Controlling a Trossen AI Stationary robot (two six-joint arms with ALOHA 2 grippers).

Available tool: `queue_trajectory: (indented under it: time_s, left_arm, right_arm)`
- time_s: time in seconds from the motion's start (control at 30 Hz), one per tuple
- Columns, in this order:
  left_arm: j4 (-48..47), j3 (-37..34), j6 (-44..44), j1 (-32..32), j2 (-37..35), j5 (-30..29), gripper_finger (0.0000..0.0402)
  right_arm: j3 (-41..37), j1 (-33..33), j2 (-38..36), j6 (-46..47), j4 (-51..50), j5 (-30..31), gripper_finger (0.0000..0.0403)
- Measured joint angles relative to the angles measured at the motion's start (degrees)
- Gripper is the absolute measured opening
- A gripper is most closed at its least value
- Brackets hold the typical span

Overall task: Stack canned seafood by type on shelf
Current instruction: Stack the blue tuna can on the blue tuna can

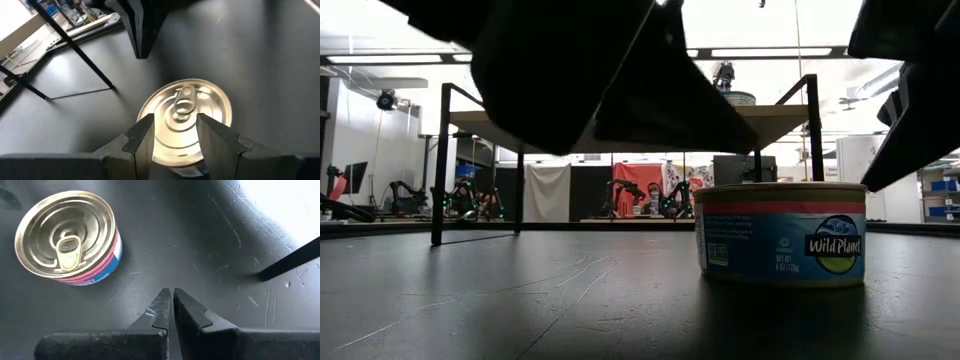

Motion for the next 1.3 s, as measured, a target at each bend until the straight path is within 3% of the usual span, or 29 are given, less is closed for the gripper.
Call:
queue_trajectory:
  time_s: [0.6, 1.3]
  left_arm:
    - [-0.5, 0.8, 0.9, 0.1, -0.3, 0.3, 0.0131]
    - [-0.6, 0.3, -0.7, 0.8, -0.1, 5.7, 0.0131]
  right_arm:
    - [0.0, 0.2, 7.5, 0.7, 3.0, -0.2, 0.0012]
    - [0.0, 0.2, 7.3, 0.1, 3.5, -0.1, 0.0012]
